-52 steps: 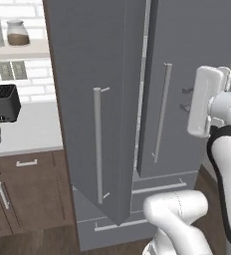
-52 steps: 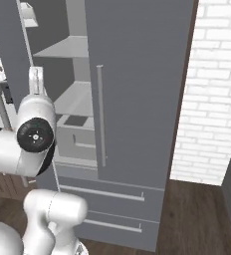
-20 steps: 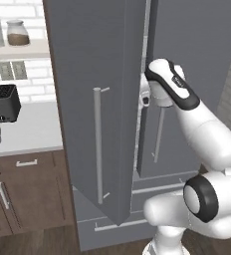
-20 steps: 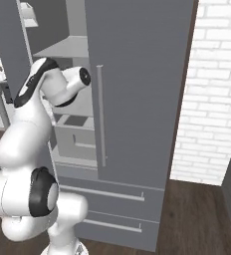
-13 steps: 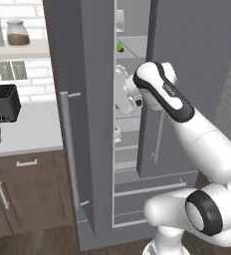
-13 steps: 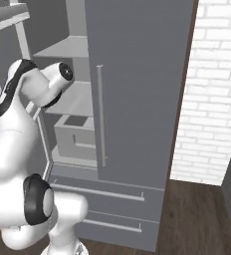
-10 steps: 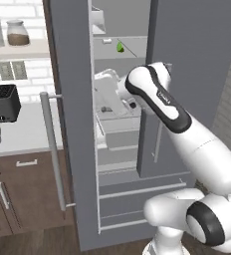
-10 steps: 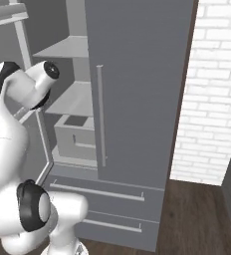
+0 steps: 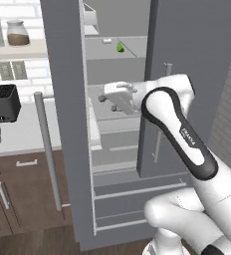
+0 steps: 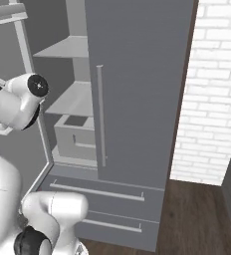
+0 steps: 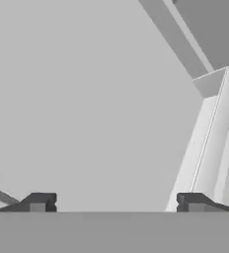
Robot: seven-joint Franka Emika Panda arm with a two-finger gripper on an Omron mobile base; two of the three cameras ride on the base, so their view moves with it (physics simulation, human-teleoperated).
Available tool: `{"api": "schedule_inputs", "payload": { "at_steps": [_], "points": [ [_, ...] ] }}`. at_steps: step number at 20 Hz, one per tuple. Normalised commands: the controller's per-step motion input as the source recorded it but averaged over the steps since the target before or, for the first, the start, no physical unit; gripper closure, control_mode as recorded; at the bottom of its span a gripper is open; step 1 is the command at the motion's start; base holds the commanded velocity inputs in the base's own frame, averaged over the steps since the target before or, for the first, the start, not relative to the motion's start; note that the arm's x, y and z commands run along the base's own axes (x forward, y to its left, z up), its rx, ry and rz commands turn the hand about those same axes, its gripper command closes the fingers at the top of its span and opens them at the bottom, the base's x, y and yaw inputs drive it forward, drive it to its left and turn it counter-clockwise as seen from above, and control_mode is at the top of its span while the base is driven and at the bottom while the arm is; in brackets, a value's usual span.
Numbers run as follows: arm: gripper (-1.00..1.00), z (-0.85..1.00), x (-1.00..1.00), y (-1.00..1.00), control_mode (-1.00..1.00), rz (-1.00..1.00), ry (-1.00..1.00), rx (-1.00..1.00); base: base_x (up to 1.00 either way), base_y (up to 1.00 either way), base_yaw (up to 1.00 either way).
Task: Grab a lemon wedge from the fridge and one ice cube from the ice bowl, and put them in the glass of lemonade.
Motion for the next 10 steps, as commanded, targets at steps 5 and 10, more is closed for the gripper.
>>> {"api": "schedule_inputs", "payload": {
  "at_steps": [5, 10],
  "points": [
    [-1.00, 0.14, -0.54, -1.00, -1.00, 0.00, -0.40, -0.30, 0.00, 0.00, 0.00],
    [-1.00, -0.01, -0.28, -1.00, -1.00, -0.08, -0.16, -0.47, 0.00, 0.00, 0.00]
  ]
}}
